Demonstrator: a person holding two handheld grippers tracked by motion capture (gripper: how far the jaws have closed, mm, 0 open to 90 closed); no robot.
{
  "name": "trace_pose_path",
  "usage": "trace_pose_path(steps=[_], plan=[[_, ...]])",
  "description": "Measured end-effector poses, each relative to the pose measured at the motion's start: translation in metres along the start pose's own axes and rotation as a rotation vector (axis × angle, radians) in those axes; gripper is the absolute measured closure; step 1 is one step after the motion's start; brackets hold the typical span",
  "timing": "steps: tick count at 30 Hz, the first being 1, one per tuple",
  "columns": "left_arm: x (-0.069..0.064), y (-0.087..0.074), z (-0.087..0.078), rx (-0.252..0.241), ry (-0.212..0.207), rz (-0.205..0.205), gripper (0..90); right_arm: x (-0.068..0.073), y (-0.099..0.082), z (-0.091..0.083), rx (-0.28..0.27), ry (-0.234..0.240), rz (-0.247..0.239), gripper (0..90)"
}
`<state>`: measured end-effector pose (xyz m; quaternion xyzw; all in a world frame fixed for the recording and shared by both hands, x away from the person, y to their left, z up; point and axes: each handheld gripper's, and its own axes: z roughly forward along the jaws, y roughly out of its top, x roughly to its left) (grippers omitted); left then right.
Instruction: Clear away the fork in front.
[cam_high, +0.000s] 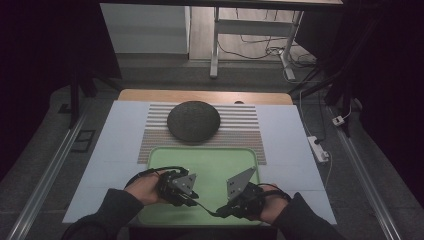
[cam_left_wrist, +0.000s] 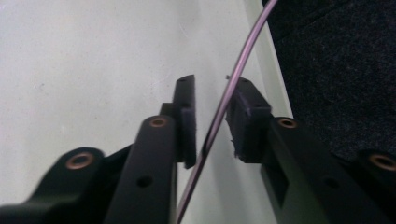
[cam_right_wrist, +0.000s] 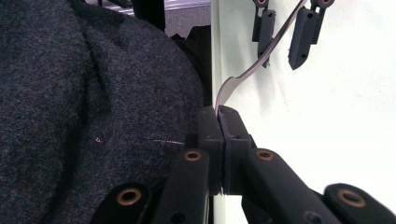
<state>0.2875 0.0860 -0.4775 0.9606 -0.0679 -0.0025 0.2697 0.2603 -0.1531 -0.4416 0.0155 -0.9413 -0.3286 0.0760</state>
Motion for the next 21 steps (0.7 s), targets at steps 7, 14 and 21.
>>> trace_pose_path(steps=[7, 14, 21], plan=[[-0.0034, 0.0012, 0.0025, 0.018, 0.009, 0.056, 78.3, -0.0017, -0.0002, 0.0014, 0.013, 0.015, -0.004, 89.0], [-0.0028, -0.0046, 0.0040, 0.009, -0.045, 0.085, 82.9, -0.0030, -0.0018, 0.0025, -0.004, -0.001, -0.001, 85.4], [-0.0042, -0.0061, 0.0050, 0.004, -0.074, 0.102, 85.8, -0.0082, -0.0064, 0.0014, -0.039, -0.025, 0.028, 79.7]])
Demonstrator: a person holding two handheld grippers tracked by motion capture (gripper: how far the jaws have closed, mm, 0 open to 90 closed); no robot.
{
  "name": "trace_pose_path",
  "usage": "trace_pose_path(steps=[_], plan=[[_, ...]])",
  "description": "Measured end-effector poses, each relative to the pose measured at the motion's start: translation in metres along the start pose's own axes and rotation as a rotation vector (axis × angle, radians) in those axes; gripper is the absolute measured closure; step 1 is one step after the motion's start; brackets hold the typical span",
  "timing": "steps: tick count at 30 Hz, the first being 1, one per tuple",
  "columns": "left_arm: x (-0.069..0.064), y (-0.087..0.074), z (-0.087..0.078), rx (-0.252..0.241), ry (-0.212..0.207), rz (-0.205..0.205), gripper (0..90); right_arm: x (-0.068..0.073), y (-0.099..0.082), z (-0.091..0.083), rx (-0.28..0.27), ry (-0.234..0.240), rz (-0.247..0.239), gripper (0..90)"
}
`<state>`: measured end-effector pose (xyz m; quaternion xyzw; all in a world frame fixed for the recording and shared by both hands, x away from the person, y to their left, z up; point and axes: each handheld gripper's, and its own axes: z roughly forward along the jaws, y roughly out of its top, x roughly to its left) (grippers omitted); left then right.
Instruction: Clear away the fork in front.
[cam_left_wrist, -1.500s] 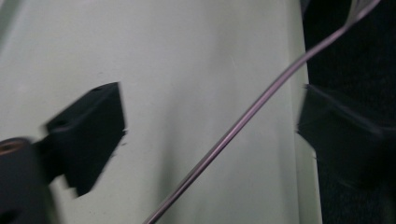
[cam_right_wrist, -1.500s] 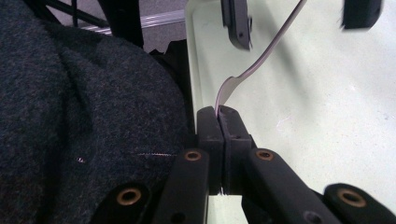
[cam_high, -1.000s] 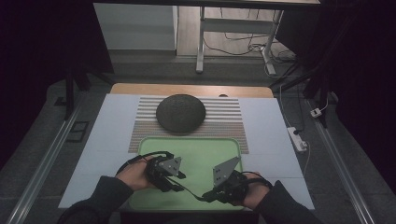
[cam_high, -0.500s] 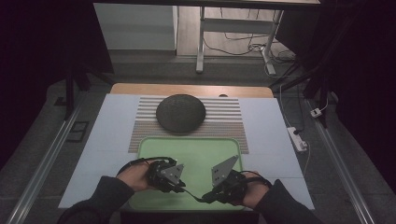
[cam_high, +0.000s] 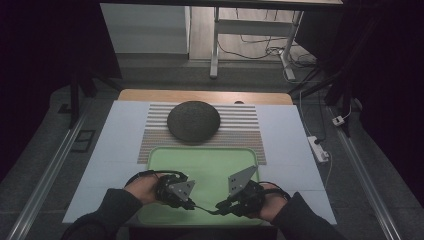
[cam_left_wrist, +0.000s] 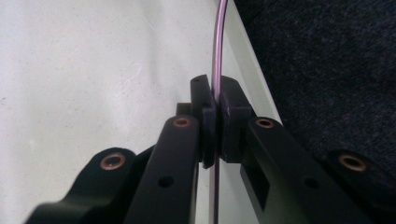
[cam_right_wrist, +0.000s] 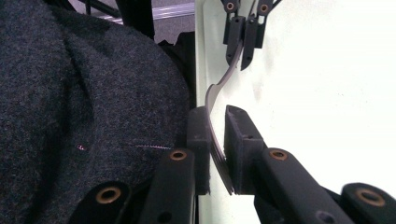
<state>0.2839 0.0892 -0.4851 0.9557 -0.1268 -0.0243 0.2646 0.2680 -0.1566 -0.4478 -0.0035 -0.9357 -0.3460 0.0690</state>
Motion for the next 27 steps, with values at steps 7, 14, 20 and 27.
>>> trace_pose_path(steps=[7, 14, 20, 27], plan=[[0.001, -0.001, 0.000, 0.016, 0.012, -0.075, 85.9, -0.003, -0.002, -0.005, -0.050, -0.042, 0.039, 65.6], [0.002, -0.006, -0.005, 0.013, 0.060, -0.192, 85.9, -0.006, -0.008, -0.014, -0.114, -0.161, 0.114, 49.4], [0.005, -0.012, -0.009, 0.015, 0.058, -0.327, 85.8, -0.003, -0.014, -0.024, -0.168, -0.251, 0.186, 38.7], [0.006, -0.022, -0.016, 0.020, 0.118, -0.507, 85.8, 0.000, -0.034, -0.038, -0.208, -0.399, 0.343, 20.2]])
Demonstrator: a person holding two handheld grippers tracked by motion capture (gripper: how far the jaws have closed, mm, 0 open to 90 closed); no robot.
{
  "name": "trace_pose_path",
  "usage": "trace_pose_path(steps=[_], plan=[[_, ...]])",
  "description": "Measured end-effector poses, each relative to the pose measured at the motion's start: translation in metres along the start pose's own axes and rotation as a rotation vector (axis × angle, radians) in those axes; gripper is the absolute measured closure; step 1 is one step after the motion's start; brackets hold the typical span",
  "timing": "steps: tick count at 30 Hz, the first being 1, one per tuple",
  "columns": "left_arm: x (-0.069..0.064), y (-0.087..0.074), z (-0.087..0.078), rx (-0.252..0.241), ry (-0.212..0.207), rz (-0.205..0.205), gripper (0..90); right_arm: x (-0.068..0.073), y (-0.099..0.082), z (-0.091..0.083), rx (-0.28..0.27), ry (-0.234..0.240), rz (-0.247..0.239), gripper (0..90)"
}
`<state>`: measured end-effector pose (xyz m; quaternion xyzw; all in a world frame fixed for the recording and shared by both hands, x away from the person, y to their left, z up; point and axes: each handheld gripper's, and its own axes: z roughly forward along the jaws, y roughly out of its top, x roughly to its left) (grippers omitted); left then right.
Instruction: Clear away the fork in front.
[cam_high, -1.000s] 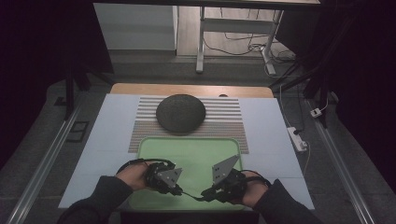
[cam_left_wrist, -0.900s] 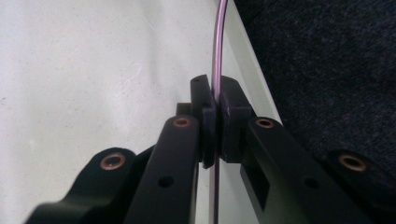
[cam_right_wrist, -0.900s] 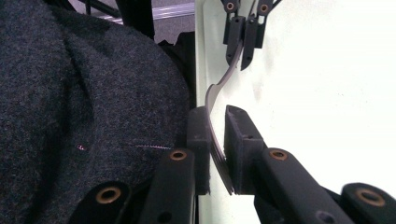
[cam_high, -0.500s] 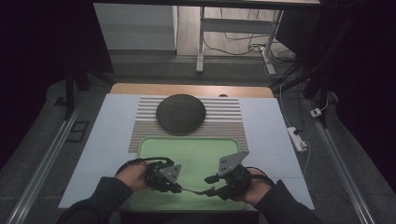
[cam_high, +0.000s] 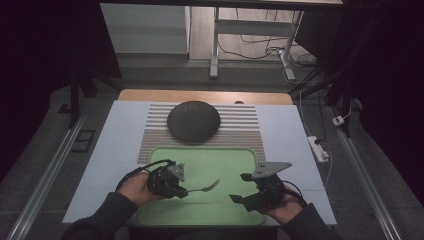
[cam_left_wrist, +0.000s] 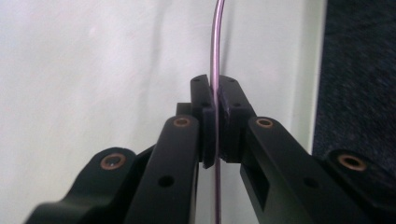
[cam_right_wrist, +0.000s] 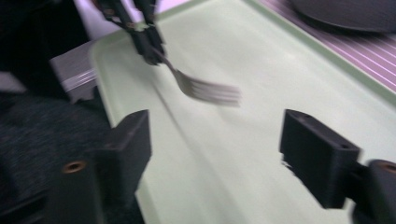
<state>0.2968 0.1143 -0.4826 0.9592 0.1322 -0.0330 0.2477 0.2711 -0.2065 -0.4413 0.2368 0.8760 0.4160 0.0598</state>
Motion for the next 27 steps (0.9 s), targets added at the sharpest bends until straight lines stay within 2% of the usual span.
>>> trace_pose_path(steps=[2, 5, 6, 11, 13, 15, 19, 22, 24, 25, 27], plan=[[0.001, -0.002, -0.002, 0.000, 0.020, -0.041, 85.8, -0.001, -0.002, -0.003, 0.002, -0.009, 0.013, 20.1], [0.003, -0.003, -0.004, -0.006, 0.038, -0.106, 85.9, 0.000, -0.010, -0.010, 0.007, -0.045, 0.040, 18.9], [0.002, -0.003, -0.006, -0.007, 0.048, -0.120, 85.8, 0.001, -0.015, -0.015, -0.004, -0.065, 0.047, 17.1], [-0.004, -0.007, -0.012, -0.024, 0.096, -0.220, 85.8, 0.003, -0.024, -0.026, -0.034, -0.095, 0.056, 13.6], [-0.005, -0.010, -0.014, -0.037, 0.112, -0.276, 85.8, 0.004, -0.028, -0.031, -0.048, -0.105, 0.061, 11.5], [-0.005, -0.015, -0.016, -0.072, 0.117, -0.348, 85.8, 0.003, -0.033, -0.034, -0.048, -0.120, 0.074, 8.4], [-0.005, -0.027, -0.020, -0.078, 0.155, -0.454, 85.8, 0.003, -0.041, -0.039, -0.039, -0.140, 0.080, 4.5], [-0.008, -0.032, -0.021, -0.075, 0.193, -0.515, 85.8, 0.002, -0.046, -0.043, -0.029, -0.159, 0.076, 2.7], [-0.008, -0.037, -0.022, -0.090, 0.199, -0.570, 85.8, 0.001, -0.049, -0.044, -0.023, -0.173, 0.077, 1.8], [-0.008, -0.039, -0.023, -0.099, 0.206, -0.604, 85.8, 0.001, -0.050, -0.046, -0.021, -0.176, 0.081, 1.4], [-0.009, -0.042, -0.022, -0.096, 0.224, -0.647, 85.8, 0.001, -0.052, -0.048, -0.028, -0.161, 0.099, 0.6]])
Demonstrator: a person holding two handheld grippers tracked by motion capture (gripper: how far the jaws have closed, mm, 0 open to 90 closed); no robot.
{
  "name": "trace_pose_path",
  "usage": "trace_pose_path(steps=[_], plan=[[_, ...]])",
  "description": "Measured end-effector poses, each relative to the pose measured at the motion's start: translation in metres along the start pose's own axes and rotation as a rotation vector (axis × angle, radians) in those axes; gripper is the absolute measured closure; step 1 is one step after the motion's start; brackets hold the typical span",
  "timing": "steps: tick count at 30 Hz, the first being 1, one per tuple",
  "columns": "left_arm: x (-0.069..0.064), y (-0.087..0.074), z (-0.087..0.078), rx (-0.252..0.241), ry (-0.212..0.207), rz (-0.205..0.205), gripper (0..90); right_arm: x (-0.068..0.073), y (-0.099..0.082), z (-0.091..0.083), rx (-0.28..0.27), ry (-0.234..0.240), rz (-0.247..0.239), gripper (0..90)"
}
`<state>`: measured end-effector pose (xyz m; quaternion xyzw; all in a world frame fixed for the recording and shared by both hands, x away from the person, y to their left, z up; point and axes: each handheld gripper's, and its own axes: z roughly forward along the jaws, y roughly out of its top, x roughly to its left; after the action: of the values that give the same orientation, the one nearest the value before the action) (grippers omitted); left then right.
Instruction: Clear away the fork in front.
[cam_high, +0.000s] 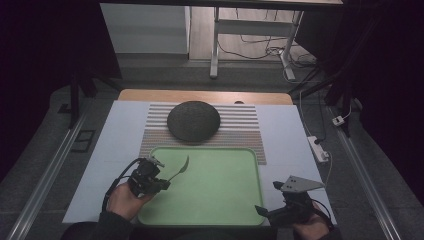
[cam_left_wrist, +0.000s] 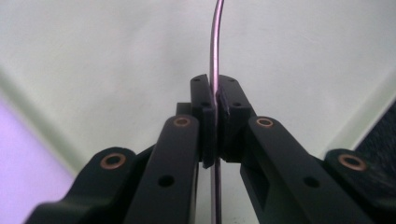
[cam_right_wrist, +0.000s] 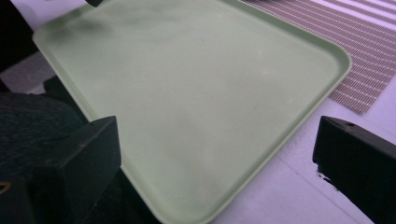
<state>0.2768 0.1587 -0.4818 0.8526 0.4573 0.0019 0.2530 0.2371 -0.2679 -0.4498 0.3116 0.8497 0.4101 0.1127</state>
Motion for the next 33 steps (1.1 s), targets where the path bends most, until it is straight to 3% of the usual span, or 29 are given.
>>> trace_pose_path(steps=[6, 14, 18, 27, 30, 33], plan=[[0.007, -0.005, 0.008, 0.018, 0.047, -0.123, 85.8, 0.003, -0.005, -0.003, 0.008, 0.015, -0.001, 0.5], [0.020, -0.006, 0.019, 0.030, 0.097, -0.201, 85.7, 0.003, -0.006, -0.001, 0.026, 0.027, -0.009, 0.5], [0.022, -0.006, 0.025, 0.050, 0.116, -0.207, 85.3, 0.003, -0.006, -0.001, 0.032, 0.031, -0.013, 0.5], [0.025, -0.009, 0.023, 0.044, 0.101, -0.207, 80.3, 0.002, -0.007, -0.002, 0.035, 0.036, -0.001, 0.6], [0.027, -0.009, 0.021, 0.033, 0.086, -0.210, 78.5, 0.001, -0.008, -0.004, 0.033, 0.035, 0.005, 0.5], [0.026, -0.007, 0.015, -0.005, 0.076, -0.185, 77.0, 0.001, -0.009, -0.005, 0.028, 0.035, 0.012, 0.5]])
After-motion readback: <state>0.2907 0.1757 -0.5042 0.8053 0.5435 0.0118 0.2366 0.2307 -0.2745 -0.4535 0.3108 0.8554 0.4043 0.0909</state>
